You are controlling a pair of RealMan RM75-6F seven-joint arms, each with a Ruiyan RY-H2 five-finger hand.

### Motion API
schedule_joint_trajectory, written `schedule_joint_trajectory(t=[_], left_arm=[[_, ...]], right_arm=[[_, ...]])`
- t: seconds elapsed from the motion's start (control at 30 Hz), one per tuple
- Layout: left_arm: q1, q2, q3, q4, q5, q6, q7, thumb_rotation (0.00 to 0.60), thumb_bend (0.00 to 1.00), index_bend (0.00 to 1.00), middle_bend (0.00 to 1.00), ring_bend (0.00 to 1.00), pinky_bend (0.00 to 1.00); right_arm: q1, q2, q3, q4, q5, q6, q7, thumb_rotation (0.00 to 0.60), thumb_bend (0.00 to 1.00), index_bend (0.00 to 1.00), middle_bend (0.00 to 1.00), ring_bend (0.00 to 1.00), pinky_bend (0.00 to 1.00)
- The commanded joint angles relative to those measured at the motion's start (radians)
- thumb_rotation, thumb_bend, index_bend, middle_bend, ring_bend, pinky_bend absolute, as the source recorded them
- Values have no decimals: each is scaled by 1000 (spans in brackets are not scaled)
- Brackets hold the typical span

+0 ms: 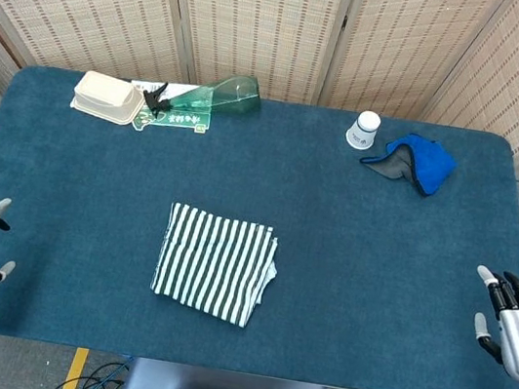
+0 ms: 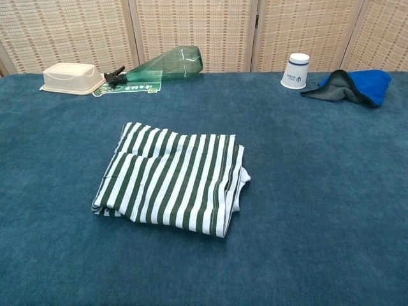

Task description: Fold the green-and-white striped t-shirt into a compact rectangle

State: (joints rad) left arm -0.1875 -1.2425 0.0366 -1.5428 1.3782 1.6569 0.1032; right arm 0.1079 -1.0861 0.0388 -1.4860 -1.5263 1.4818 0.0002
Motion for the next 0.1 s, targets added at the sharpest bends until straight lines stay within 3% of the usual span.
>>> schedule_joint_trajectory(t=[0.03,0.1], left_arm=[[38,17,32,4,32,10,-20,600,151,131,418,344,501],[53,15,31,5,41,19,-20,600,151,134,417,343,500]], right_arm=[[-11,-10,-6,9,-6,13,-18,600,509,85,185,157,309],[-14,-13,-9,7,-11,17,-19,600,509,85,187,157,308]])
